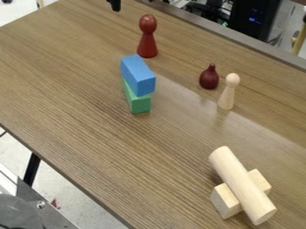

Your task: Put the piece on to of the blue block

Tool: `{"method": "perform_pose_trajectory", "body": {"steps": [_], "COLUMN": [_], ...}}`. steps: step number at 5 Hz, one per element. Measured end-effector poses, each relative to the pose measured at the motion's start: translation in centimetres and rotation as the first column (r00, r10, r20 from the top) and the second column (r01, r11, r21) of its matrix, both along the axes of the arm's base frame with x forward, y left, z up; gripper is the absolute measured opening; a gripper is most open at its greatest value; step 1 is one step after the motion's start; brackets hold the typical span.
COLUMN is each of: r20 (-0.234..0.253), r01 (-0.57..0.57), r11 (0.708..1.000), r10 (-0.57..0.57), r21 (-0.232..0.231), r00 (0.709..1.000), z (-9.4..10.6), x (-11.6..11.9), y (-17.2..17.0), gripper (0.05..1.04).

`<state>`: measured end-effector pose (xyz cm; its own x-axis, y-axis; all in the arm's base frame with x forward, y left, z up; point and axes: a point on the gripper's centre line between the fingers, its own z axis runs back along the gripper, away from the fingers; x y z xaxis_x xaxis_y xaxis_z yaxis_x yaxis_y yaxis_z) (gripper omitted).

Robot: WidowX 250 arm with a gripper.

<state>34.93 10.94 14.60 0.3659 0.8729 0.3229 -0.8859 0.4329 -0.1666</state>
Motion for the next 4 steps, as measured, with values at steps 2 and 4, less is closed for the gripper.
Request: {"method": "perform_pose_trajectory", "body": {"steps": [2, 4], "r20": [-0.045, -0.007], "r01": [-0.004, 0.040], "r11": [1.000, 0.998], "r10": [0.003, -0.041], "r21": [-0.024, -0.044], "r00": [0.999, 0.999], "z": [-2.1, -3.1], "x": [0.7, 3.5], "y": [0.0, 0.1], "gripper": [0.999, 0.999]}}
